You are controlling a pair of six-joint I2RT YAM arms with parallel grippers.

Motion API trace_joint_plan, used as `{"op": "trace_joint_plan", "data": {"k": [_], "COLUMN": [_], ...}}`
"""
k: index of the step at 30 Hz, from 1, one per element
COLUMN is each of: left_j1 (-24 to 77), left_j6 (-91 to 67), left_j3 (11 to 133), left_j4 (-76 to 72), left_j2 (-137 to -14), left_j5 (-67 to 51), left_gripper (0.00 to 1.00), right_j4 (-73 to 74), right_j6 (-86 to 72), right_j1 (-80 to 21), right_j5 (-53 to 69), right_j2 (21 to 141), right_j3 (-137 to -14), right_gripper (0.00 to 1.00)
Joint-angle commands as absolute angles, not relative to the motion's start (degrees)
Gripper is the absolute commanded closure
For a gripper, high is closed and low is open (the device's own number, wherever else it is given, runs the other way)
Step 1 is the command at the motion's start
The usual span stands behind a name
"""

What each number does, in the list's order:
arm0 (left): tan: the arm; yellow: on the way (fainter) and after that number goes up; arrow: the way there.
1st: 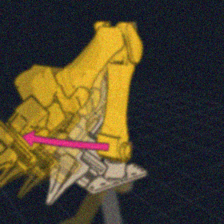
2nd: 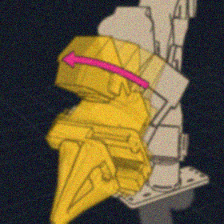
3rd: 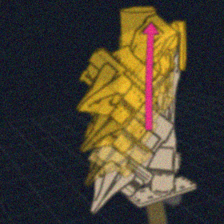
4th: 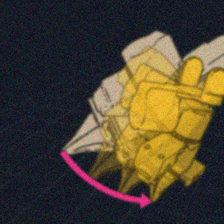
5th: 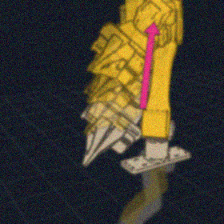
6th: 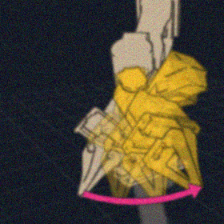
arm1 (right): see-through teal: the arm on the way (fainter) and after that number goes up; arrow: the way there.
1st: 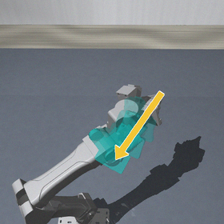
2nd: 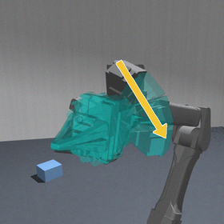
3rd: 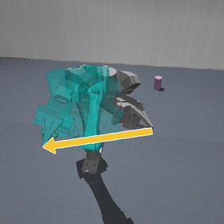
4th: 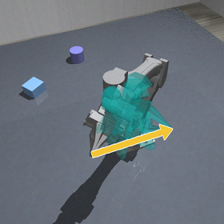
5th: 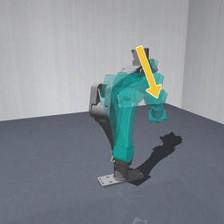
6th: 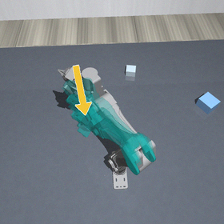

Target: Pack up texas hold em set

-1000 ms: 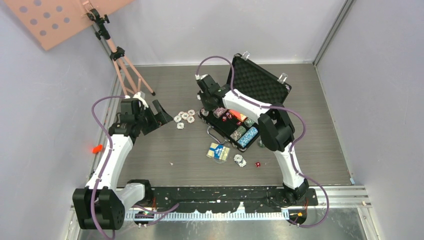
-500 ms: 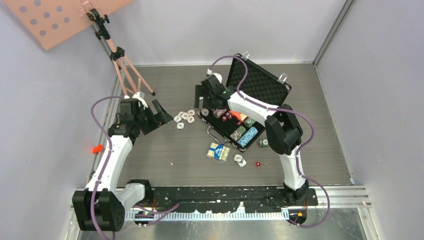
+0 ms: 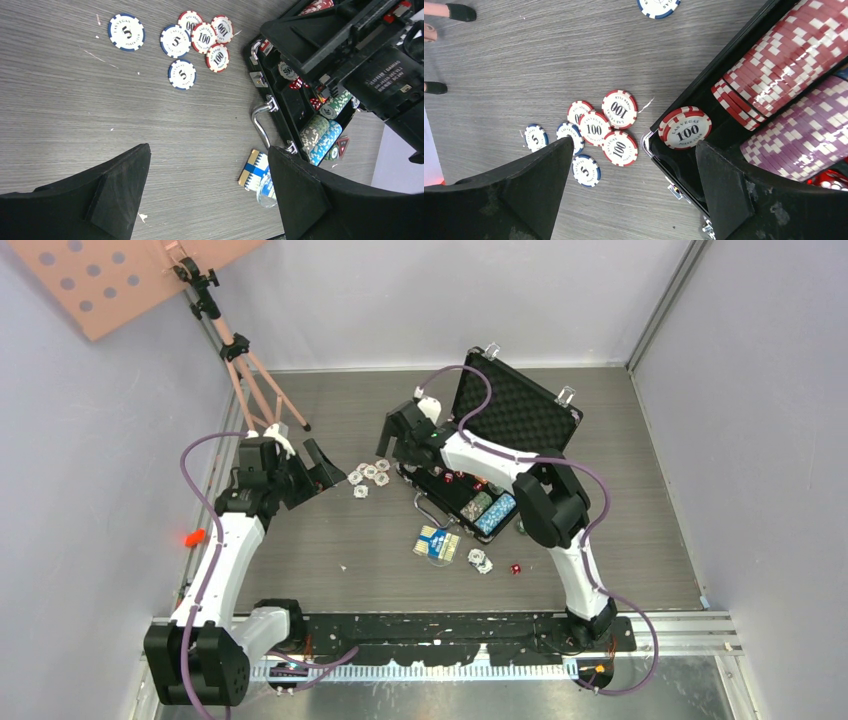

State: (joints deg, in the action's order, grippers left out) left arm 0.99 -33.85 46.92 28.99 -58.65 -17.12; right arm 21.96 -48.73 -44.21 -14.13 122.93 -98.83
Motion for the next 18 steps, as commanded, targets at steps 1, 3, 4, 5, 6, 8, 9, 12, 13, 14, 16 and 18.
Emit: {"op": "trace_joint_plan", "data": {"k": [1, 3, 4, 5, 6, 8, 9, 12, 13, 14, 16, 18], "left_j1": [0.82, 0.86, 0.84, 0.8, 0.81, 0.79, 0.84, 0.79, 0.79, 0.79, 0.79, 0.79], "left_j6": [-32.82, -32.78, -32.74, -32.67, -32.55, -32.49, -32.48, -32.52, -32.44, -32.39, -32.38, -32.34], "left_j3": [47.42, 47.46, 47.46, 47.46, 47.46, 47.46, 47.53, 47.64, 47.7, 47.72, 47.72, 47.72], "left_j4": [27.42, 27.34, 27.33, 27.3, 27.32, 27.33, 27.26, 27.24, 27.25, 27.25, 27.26, 27.25], "left_j2": [-57.83, -57.83, -57.77, -57.81, -57.75, -57.78, -57.86, -57.93, -58.09, -58.04, -58.11, -58.11], "left_j5": [-18.19, -18.25, -18.3, -18.28, -18.28, -18.29, -18.29, -18.39, -18.37, -18.46, -18.53, -18.39], "left_gripper": [0.09, 0.09, 0.09, 0.09, 0.09, 0.09, 0.09, 0.09, 0.09, 0.09, 0.09, 0.09], "right_j4": [21.32, 22.66, 22.98, 23.63, 23.9, 25.79, 26.21, 28.95, 29.33, 29.72, 29.38, 29.23], "right_j6": [-51.93, -52.57, -52.93, -53.1, -53.66, -54.01, -54.03, -54.08, -53.98, -54.01, -53.9, -53.86], "right_j1": [-44.58, -44.64, -44.64, -44.69, -44.71, -44.81, -44.82, -44.82, -44.82, -44.82, -44.82, -44.82], "right_j5": [-17.0, -17.86, -18.29, -19.21, -19.84, -22.18, -23.28, -24.62, -24.66, -24.53, -24.3, -24.08], "right_j2": [124.39, 125.24, 125.46, 125.67, 125.77, 126.31, 126.92, 128.64, 129.54, 129.94, 130.82, 131.43], "right_j3": [-102.44, -103.15, -103.3, -103.5, -103.56, -104.48, -104.88, -107.97, -108.48, -109.32, -109.98, -110.55], "right_gripper": [0.0, 0.0, 0.0, 0.0, 0.0, 0.0, 0.0, 0.0, 0.0, 0.0, 0.0, 0.01]}}
